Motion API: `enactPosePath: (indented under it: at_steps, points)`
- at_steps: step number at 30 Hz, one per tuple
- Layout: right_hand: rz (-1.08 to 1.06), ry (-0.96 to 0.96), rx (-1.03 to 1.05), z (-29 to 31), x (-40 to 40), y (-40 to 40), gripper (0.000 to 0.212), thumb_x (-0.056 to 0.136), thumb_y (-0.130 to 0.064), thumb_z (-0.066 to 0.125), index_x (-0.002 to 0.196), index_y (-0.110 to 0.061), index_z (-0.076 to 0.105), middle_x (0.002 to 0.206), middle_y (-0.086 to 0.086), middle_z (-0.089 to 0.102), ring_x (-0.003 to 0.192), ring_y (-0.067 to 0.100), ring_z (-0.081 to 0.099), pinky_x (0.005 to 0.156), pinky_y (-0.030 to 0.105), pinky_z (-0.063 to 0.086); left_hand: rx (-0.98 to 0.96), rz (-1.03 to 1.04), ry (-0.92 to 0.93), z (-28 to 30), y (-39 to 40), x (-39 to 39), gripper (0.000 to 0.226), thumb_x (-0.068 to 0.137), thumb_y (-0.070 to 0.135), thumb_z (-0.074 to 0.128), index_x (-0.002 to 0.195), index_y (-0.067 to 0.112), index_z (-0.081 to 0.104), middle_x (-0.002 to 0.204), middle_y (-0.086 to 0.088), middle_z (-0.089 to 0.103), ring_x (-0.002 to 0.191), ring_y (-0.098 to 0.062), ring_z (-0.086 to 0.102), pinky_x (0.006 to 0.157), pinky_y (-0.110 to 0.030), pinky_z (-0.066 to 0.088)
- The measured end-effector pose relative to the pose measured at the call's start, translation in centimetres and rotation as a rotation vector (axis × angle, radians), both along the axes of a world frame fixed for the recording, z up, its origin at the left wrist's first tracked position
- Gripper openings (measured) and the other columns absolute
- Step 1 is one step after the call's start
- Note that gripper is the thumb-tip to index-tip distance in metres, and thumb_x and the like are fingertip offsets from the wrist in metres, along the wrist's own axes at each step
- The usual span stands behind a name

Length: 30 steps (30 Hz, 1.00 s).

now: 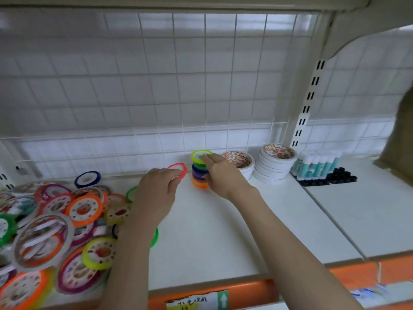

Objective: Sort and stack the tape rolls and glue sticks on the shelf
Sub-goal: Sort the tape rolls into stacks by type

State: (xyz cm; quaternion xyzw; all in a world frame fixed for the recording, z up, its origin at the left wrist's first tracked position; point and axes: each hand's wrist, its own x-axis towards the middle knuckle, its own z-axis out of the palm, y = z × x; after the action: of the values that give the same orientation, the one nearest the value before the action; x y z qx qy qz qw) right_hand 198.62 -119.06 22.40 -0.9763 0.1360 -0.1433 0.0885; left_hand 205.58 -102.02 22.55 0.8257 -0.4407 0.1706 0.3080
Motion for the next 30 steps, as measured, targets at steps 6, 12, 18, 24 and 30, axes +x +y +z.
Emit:
enactPosePath:
  at_steps: [6, 12, 18, 24, 30]
  points:
    - [0.005, -0.009, 0.042, 0.1, -0.3, 0.0, 0.059, 0.092, -0.008, 0.045, 0.147, -0.006, 0.023, 0.155, 0.011, 0.019, 0.142, 0.024, 0.017, 0.115, 0.027, 0.014, -0.007, 0.015, -0.024, -0.2, -0.1, 0.6, 0.021, 0.087, 0.012, 0.058, 0.101, 0.007, 0.072, 0.09, -0.015, 0.071, 0.083, -0.036, 0.062, 0.074, -0.036, 0.044]
    - [-0.001, -0.147, 0.046, -0.4, -3.8, 0.7, 0.055, 0.089, -0.007, 0.052, 0.141, 0.001, 0.034, 0.146, 0.017, 0.034, 0.137, 0.03, 0.029, 0.111, 0.023, 0.018, 0.037, -0.041, -0.123, 1.6, -2.0, 1.6, 0.032, 0.082, 0.02, 0.046, 0.092, 0.007, 0.073, 0.08, -0.014, 0.071, 0.073, -0.036, 0.062, 0.066, -0.043, 0.051]
    - [-0.105, -0.206, 0.048, -3.5, -7.4, 0.5, 0.058, 0.068, -0.007, 0.071, 0.124, 0.002, 0.055, 0.128, 0.02, 0.055, 0.115, 0.037, 0.055, 0.098, 0.041, 0.043, 0.119, -0.109, -0.127, 2.8, -6.8, 2.2, 0.025, 0.09, 0.01, 0.05, 0.102, 0.006, 0.071, 0.09, -0.018, 0.07, 0.088, -0.039, 0.057, 0.078, -0.045, 0.047]
    - [-0.188, -0.202, 0.044, -4.5, -9.1, 0.6, 0.051, 0.068, -0.017, 0.058, 0.116, 0.001, 0.06, 0.114, 0.018, 0.063, 0.105, 0.037, 0.061, 0.099, 0.043, 0.041, 0.266, -0.076, -0.096, 2.8, -9.3, 2.1, 0.025, 0.094, 0.013, 0.049, 0.109, 0.015, 0.069, 0.104, -0.014, 0.068, 0.102, -0.034, 0.053, 0.087, -0.04, 0.041]
    - [-0.169, -0.063, 0.074, -4.6, -10.1, 0.9, 0.045, 0.086, -0.018, 0.05, 0.128, -0.004, 0.051, 0.131, 0.012, 0.05, 0.121, 0.031, 0.046, 0.108, 0.032, 0.028, 0.357, -0.07, -0.039, 2.2, -9.4, 2.0, 0.026, 0.093, 0.011, 0.048, 0.11, 0.011, 0.067, 0.107, -0.014, 0.067, 0.099, -0.033, 0.056, 0.086, -0.04, 0.044]
